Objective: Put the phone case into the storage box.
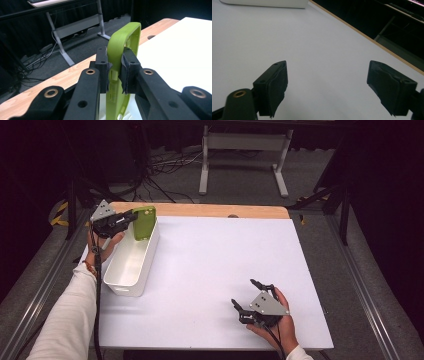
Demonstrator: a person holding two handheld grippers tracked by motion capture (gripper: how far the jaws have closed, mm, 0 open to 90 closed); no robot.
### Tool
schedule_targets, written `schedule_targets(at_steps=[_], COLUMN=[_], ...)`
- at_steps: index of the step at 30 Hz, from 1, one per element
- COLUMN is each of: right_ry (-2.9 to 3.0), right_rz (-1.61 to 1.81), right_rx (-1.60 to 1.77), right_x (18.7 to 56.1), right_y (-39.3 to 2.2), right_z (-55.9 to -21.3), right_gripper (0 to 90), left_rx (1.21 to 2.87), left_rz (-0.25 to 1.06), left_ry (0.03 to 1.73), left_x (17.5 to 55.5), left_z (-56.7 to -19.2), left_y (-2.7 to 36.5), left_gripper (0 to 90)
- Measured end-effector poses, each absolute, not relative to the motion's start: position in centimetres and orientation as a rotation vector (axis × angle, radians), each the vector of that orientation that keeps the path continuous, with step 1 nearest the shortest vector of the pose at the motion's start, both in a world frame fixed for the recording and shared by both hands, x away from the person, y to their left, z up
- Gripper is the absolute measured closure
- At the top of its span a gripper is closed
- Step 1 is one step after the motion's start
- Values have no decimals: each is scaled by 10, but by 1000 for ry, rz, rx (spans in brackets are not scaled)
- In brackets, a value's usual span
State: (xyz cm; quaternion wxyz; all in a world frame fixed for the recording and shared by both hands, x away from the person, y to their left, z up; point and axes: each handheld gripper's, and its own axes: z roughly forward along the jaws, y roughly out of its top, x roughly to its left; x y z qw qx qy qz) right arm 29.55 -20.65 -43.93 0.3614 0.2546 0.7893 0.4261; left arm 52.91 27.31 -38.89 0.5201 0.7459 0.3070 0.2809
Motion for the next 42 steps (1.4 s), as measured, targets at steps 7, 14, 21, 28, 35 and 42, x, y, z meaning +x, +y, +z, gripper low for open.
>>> schedule_targets(at_steps=[7,14,21,28,35,42], right_ry=[2043,2062,2071,2084,2094,2102], right_rz=[1092,1092,1099,1100,1098,1094], right_rx=[656,647,638,634,632,633], right_x=[296,298,298,300,300,300], right_y=[-205,-203,-203,-202,-200,-200], right_z=[-440,-442,-443,-444,-445,-445], right_gripper=[182,183,183,187,188,188], left_rx=[1781,1796,1820,1844,1873,1907], left_rz=[667,717,758,791,824,840], left_ry=[760,790,848,868,880,892], left_x=[532,534,538,540,543,548], left_z=[-394,-394,-398,-400,-399,-399], left_y=[276,279,282,281,277,270], left_gripper=[785,775,736,718,733,733])
